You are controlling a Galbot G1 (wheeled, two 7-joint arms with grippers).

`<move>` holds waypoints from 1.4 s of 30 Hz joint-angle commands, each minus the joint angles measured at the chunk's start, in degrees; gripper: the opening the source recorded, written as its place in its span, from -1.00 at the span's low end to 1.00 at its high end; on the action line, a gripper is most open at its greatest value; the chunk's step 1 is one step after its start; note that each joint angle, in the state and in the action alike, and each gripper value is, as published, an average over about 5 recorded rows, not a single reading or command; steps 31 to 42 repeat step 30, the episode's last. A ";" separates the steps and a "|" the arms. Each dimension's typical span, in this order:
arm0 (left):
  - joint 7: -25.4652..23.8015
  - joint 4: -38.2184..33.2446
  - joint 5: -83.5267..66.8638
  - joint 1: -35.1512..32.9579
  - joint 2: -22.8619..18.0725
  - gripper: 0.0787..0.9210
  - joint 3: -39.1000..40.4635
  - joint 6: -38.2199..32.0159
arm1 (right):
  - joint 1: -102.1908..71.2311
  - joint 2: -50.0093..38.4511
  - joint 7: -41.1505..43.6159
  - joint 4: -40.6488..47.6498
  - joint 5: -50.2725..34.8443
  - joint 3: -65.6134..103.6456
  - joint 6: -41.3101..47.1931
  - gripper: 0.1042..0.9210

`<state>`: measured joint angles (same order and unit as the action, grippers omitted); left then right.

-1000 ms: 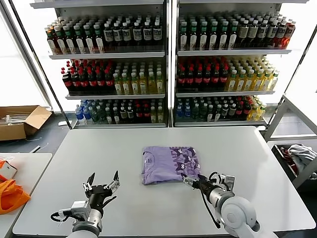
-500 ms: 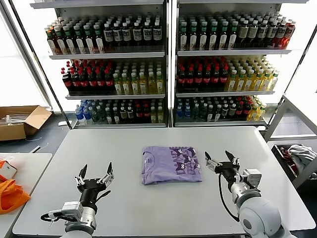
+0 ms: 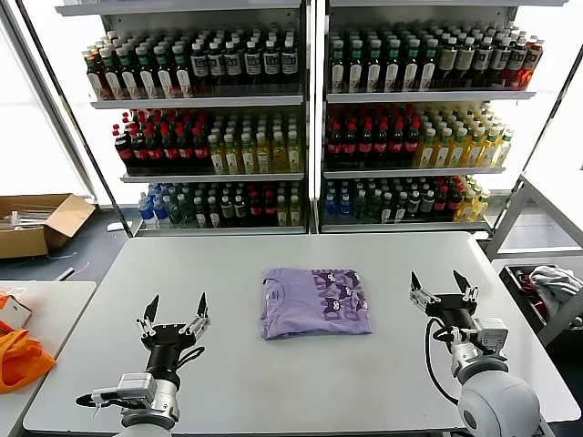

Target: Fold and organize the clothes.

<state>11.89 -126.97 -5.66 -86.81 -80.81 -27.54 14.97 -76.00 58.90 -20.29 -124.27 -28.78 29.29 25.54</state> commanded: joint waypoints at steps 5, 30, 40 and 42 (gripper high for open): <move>-2.41 1.78 1.28 0.94 0.80 0.77 -1.55 -1.22 | -2.43 -0.06 0.82 -0.26 4.16 2.25 -0.80 0.76; -3.11 1.71 1.96 0.55 0.92 0.77 -1.57 -1.03 | -4.02 0.77 1.63 -0.92 5.57 1.12 -1.54 0.76; -3.11 1.71 1.96 0.55 0.92 0.77 -1.57 -1.03 | -4.02 0.77 1.63 -0.92 5.57 1.12 -1.54 0.76; -3.11 1.71 1.96 0.55 0.92 0.77 -1.57 -1.03 | -4.02 0.77 1.63 -0.92 5.57 1.12 -1.54 0.76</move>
